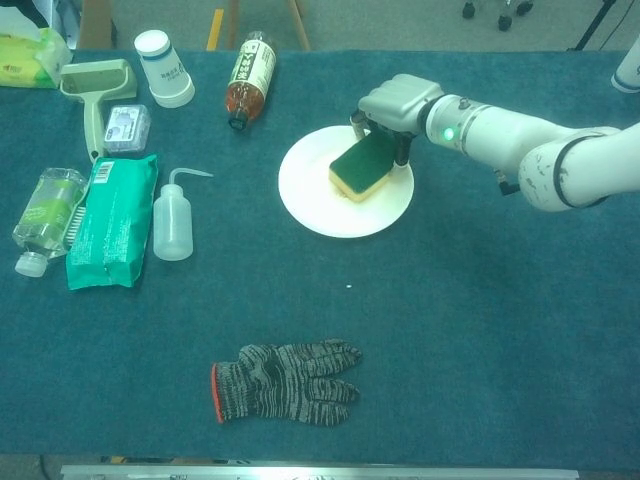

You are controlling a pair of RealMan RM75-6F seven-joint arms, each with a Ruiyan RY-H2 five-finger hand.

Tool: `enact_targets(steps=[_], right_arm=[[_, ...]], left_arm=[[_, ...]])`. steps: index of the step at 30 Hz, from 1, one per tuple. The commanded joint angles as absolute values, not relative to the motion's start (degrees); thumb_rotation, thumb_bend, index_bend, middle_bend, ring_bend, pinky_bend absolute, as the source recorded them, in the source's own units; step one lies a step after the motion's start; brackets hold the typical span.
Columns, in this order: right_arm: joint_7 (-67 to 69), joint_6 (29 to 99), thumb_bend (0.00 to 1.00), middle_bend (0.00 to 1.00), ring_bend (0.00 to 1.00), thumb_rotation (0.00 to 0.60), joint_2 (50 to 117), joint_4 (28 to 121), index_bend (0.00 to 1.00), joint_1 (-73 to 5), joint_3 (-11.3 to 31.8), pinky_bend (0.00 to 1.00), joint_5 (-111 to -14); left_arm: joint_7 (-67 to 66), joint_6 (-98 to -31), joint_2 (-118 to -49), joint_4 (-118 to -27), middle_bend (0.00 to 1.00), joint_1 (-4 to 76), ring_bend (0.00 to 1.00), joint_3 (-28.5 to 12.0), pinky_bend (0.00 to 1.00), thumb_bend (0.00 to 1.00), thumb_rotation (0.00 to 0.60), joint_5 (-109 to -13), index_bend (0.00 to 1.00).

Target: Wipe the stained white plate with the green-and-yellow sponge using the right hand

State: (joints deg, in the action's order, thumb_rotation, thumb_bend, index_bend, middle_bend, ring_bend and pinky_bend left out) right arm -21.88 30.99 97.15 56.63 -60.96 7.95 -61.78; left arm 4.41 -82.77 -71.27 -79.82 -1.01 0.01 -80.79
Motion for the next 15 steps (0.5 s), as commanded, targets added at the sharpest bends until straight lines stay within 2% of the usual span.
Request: enact_targets(steps=[1,9,15], right_arm=[[-23.92,31.76,0.05,0.56,0.39,0.6,96.05,57.67,0.39,-60.86,7.52,0.35,-60.27],[-30.9,34.22,0.05,0.56,0.39,0.6,92.78,62.1,0.39,-60.87,6.68,0.35,-53.87],[-31.24,36.38,0.05,0.56,0.39,0.6,92.0,66.35,0.39,-61.64,8.14,0.35,-51.98]], left_arm=[[4.39,-82.69,-71.34,-79.78,0.31,-1.04,0.16,0.05,0.41,0.29,0.6,-80.81,0.36],[4.41,-82.63,-71.68,-79.61,0.31,-1.05,0.16,-0.07,0.41,0.29,0.6,-81.0,0.36],[3.92,-82.72,-71.53,-80.21,0.31,-0.89,0.16,-0.21,0.41,0.29,0.6,-81.29,0.36]])
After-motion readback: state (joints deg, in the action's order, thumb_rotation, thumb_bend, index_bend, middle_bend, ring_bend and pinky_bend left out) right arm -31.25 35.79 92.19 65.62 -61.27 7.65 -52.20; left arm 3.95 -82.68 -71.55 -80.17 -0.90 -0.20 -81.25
